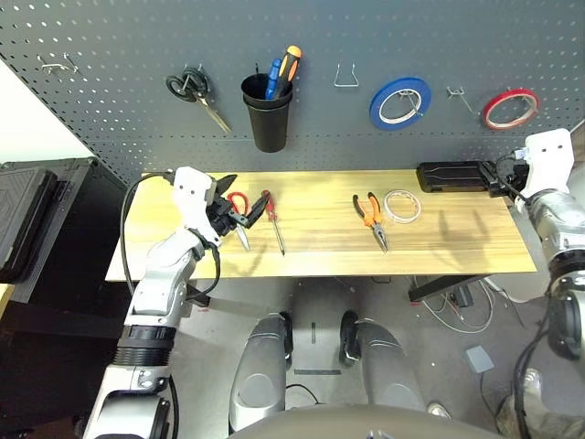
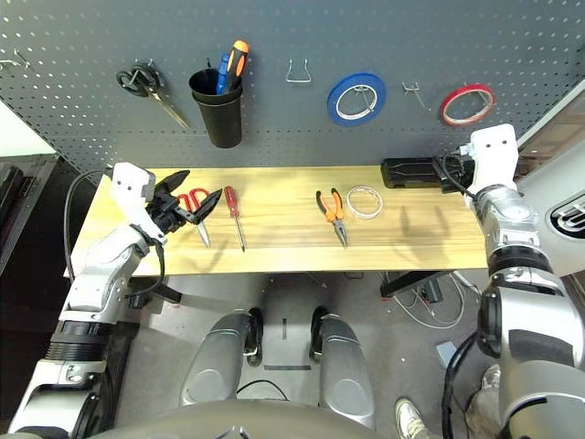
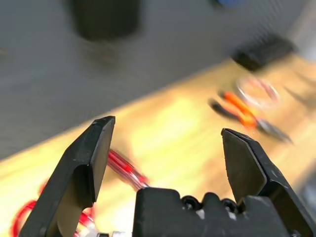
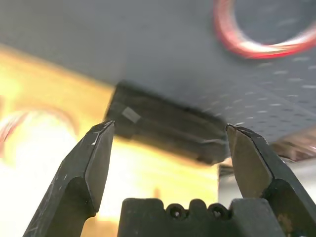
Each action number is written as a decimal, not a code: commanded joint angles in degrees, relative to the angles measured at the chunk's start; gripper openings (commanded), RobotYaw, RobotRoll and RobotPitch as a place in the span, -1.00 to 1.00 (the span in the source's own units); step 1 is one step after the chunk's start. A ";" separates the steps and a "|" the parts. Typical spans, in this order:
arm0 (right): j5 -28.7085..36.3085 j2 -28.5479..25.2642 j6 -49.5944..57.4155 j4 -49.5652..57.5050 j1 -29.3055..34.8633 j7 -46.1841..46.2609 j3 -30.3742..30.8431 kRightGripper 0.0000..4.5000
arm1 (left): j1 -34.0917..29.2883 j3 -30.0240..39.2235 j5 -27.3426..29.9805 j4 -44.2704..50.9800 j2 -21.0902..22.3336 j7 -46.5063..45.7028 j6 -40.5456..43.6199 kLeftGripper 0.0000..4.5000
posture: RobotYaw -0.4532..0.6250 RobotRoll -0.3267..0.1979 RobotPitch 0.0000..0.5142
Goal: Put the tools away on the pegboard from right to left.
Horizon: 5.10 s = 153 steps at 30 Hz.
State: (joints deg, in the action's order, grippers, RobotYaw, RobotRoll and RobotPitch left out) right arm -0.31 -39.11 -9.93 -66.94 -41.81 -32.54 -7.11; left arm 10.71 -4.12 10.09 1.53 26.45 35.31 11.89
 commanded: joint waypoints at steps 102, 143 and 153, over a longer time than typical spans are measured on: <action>-7.93 0.19 -47.04 17.42 26.05 28.13 -2.40 -0.99 | 2.21 -0.43 11.07 21.50 -10.03 0.03 -2.99 1.00 | 0.21 0.25 -0.21; -9.26 6.73 -32.92 -3.44 -5.66 21.91 4.13 0.36 | 4.69 -1.47 2.00 14.77 -7.40 -3.24 -4.10 1.00 | 0.26 0.25 -0.14; -3.85 7.93 -32.52 6.77 10.19 14.37 3.22 0.99 | 3.61 -2.48 2.35 15.65 -6.93 -2.03 -3.40 1.00 | 0.23 0.25 -0.13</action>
State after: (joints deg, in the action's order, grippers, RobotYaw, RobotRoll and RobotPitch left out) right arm -5.80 -31.43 -45.53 -61.71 -33.55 -16.46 -3.17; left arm 15.27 -5.47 12.43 15.98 19.03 32.28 7.96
